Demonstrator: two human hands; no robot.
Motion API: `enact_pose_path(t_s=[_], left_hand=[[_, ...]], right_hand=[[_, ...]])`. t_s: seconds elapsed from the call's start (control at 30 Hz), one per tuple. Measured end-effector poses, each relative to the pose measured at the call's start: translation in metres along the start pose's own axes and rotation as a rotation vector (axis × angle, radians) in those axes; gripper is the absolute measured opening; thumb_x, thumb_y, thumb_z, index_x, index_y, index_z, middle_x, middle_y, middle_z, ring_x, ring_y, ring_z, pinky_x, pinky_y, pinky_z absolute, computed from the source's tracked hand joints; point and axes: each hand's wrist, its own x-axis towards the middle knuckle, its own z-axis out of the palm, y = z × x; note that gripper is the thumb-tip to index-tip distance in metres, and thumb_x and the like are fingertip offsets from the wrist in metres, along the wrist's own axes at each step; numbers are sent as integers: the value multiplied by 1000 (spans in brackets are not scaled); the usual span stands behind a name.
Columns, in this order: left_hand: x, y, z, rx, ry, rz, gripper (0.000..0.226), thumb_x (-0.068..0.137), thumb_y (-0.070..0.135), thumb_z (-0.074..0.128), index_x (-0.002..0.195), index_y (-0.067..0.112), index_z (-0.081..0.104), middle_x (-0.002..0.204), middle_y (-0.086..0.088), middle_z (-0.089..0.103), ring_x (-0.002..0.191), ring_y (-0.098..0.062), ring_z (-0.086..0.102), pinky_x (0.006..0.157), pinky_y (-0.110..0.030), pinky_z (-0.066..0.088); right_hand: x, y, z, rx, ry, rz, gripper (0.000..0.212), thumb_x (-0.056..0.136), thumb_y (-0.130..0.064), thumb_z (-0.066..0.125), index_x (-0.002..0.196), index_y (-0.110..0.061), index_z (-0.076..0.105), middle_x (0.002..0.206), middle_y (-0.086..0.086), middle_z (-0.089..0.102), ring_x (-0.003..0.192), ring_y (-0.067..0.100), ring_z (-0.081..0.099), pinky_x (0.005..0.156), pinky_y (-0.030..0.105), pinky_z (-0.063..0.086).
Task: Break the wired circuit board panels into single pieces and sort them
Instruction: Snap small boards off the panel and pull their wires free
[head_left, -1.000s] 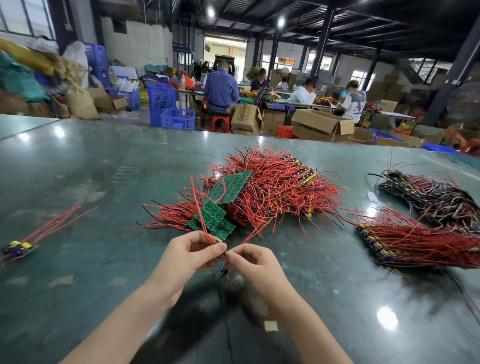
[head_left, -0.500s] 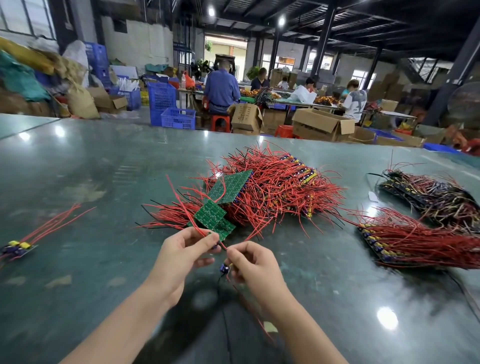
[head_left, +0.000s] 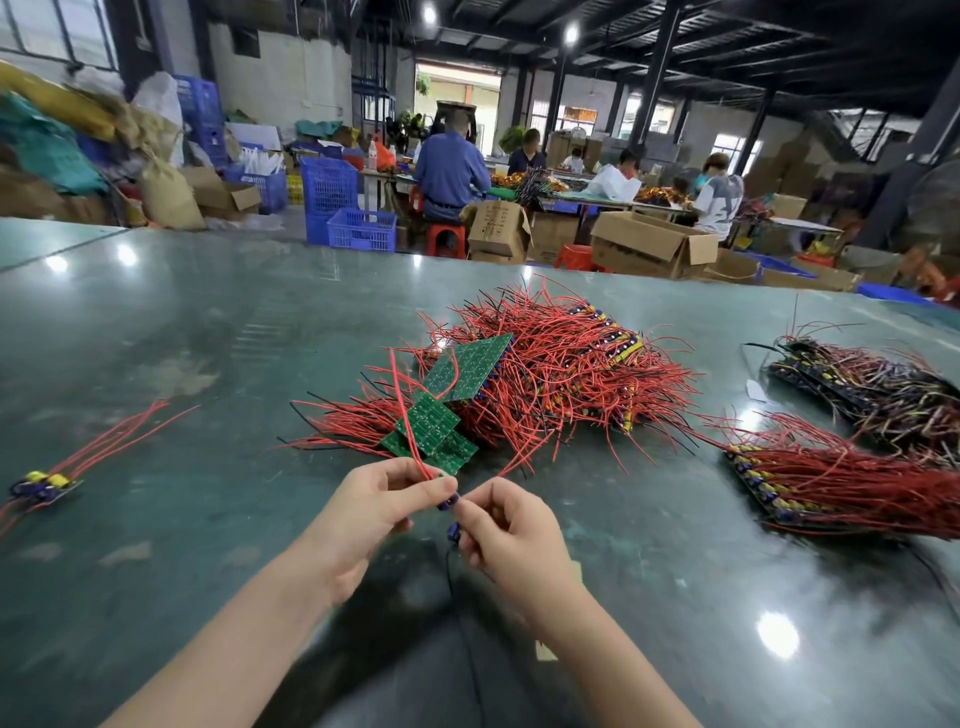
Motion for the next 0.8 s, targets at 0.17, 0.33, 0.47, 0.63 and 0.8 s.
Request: enact_pose_path(t_s=[0.17,0.33,0.47,0.63,0.8], left_hand=[[6,-3,0,49,16,23,6,75,19,74,79,16,70,73,3,71,67,-2,58,62,-27,36],[5,-8,-1,70,29,8,4,78,14,73,77,15,69,69,4,69,61,1,56,62,-25,36],[4,-11,1,87,55,51,8,76,13,75,80,12,68,67,4,69,60,2,57,61,-24,37],[6,-10,0,76,81,102,6,76,10,75,76,13,69,66,4,69,60,2,57,56,-14,39],[5,-9,-1,63,104,106,5,76,10,74,75,10,70,65,4,68,60,-1,55,56,-13,40]], right_hand=[[1,3,5,-64,129,-15,28,92,-11,58,66,-20,54,48,-5,55,42,7,44,50,25,38],[-2,1,3,-91,33,39,20,93,-12,56,74,-13,54,50,-2,60,35,11,48,42,20,39],[0,4,5,-263,116,-49,28,91,-11,56,68,-24,49,54,-3,57,45,10,48,54,29,43],[1,6,3,-320,82,-91,22,90,-18,59,73,-31,58,51,-9,60,50,3,55,62,31,51],[3,6,1,-428,76,-155,11,90,-23,59,84,-25,68,60,-12,65,62,1,56,73,29,46]])
